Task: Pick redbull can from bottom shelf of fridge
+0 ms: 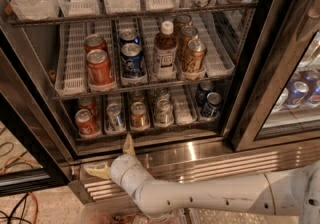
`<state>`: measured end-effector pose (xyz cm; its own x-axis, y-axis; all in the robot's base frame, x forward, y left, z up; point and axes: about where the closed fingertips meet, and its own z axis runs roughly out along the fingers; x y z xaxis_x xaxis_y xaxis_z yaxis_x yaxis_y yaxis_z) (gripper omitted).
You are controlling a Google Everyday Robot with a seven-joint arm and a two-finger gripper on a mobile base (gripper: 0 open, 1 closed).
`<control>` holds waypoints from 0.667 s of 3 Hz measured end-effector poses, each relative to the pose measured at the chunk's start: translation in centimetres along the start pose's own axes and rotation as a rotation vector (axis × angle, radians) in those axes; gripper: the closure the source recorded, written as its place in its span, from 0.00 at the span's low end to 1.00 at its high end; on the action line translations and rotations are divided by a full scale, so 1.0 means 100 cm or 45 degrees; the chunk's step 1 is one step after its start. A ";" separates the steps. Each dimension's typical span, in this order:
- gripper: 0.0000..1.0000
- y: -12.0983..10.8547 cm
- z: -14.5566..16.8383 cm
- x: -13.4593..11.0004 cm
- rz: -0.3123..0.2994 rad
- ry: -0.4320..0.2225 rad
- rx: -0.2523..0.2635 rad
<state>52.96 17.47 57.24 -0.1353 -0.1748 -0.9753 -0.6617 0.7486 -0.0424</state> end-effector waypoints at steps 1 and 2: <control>0.00 -0.004 0.005 -0.001 -0.020 -0.019 0.036; 0.00 -0.019 0.009 -0.009 -0.048 -0.050 0.096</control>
Offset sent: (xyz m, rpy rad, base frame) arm 0.0359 -0.0176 0.0161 -0.0219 -0.1156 -0.1131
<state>54.97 16.76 58.00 -0.0814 -0.1797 -0.9803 -0.6084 0.7880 -0.0939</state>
